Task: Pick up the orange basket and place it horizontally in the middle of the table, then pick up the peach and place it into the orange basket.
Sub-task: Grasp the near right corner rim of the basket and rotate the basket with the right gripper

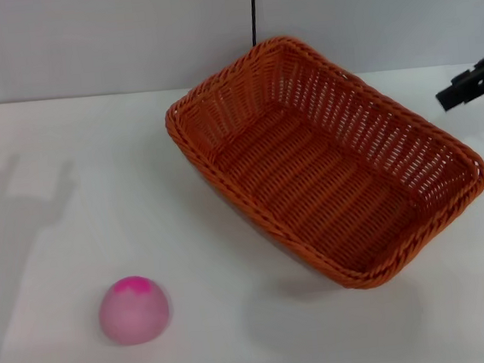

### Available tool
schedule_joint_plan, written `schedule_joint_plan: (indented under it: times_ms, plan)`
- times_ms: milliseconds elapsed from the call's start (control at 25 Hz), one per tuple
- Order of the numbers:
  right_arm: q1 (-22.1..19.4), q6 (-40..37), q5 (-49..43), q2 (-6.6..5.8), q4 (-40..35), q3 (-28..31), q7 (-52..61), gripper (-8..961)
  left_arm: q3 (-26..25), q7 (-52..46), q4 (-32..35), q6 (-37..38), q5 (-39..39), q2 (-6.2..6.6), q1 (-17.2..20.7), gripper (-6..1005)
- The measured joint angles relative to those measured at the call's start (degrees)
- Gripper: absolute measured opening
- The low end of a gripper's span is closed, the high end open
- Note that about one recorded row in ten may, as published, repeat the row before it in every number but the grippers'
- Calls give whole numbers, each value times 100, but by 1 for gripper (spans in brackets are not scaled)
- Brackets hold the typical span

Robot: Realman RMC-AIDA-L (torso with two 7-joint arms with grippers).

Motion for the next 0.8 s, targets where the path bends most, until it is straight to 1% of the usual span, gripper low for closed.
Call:
schedule_joint_plan:
  times_ms: [40,120,160,200,240,280,320,400,440,680,800]
  plan:
    - [0,0,0,0,0,0,0,471,0,0,0,0,0,0,0,856]
    - [28,92,-146,74,50,-78,9,470,-3,-13,-8,0,-1,0,2,856]
    - [48,117,-257,117,63,-87,9,470,-5,-14,-8,0,-3,0,3,856]
    - [91,173,-479,211,78,-95,10,470,-9,-16,-10,0,-10,-1,6,855]
    - [91,173,-479,211,78,-95,10,470,-9,-16,-10,0,-10,-1,6,855]
    - [120,251,-652,296,86,-99,11,470,-10,-16,-10,-1,-16,-2,9,855]
    - [120,251,-652,296,86,-99,11,470,-12,-16,-9,-1,-23,-2,12,855]
    - [141,354,-755,387,119,-155,11,470,-13,-18,-10,-1,-26,-2,14,855]
    - [151,395,-760,406,179,-237,10,469,-13,-18,-11,-2,-27,-2,14,855]
    - [183,496,-782,429,356,-304,-3,469,-12,-20,-13,-7,-26,-2,15,855]
    - [216,729,-807,431,640,-351,-28,468,-12,-20,-13,-6,-25,-2,17,855]
